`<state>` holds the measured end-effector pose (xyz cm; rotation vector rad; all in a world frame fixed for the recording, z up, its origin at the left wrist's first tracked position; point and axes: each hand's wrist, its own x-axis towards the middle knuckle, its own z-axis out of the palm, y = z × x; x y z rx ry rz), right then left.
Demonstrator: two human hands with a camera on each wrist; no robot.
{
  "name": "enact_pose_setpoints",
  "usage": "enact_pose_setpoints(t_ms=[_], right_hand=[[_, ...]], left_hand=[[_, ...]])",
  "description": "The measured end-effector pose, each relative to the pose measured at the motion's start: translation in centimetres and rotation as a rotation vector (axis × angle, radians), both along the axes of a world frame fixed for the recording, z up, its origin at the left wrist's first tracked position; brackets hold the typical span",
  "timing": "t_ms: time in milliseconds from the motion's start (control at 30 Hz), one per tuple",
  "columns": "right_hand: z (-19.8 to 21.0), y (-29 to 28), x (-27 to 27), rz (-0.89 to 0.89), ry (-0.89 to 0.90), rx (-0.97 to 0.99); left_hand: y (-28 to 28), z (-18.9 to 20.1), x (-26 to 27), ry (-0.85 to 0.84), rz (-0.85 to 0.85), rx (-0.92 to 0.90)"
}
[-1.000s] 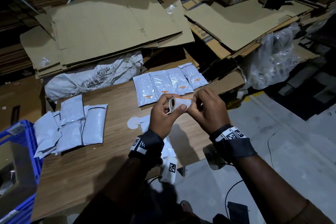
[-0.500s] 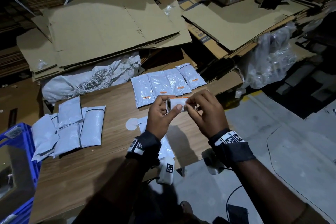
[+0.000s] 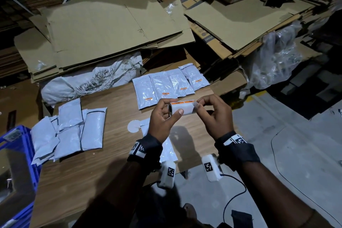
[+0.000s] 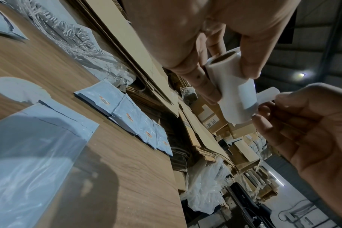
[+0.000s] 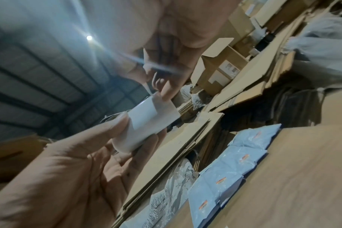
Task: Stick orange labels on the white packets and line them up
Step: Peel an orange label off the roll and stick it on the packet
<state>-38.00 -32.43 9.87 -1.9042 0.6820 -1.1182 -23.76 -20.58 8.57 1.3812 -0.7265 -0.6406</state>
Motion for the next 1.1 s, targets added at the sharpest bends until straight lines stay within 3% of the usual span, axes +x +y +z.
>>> enact_pose_setpoints(t_ms=[267,700,933,1100], right_hand=[[-1.3,-0.9,-0.1,-0.026,-0.096,0.257],[-1.6,-1.9,1.1,-0.21,-0.275,0.538],[-2.4,-2.4,-0.1,-0.323,-0.052,0.34],[-3.9,-4.1,-1.8,-0.336,0.024,0.342]], left_hand=[[-1.6,-1.2,1.7,-0.032,-0.082,-0.009],[-3.9,-3.1,6.0,-0.016,-0.205,0.027],[-6.4,-6.5,7.3,-0.327,-0.346,0.161],[-9.2,-9.6,5.7,-0.491,-0.455,0.249]])
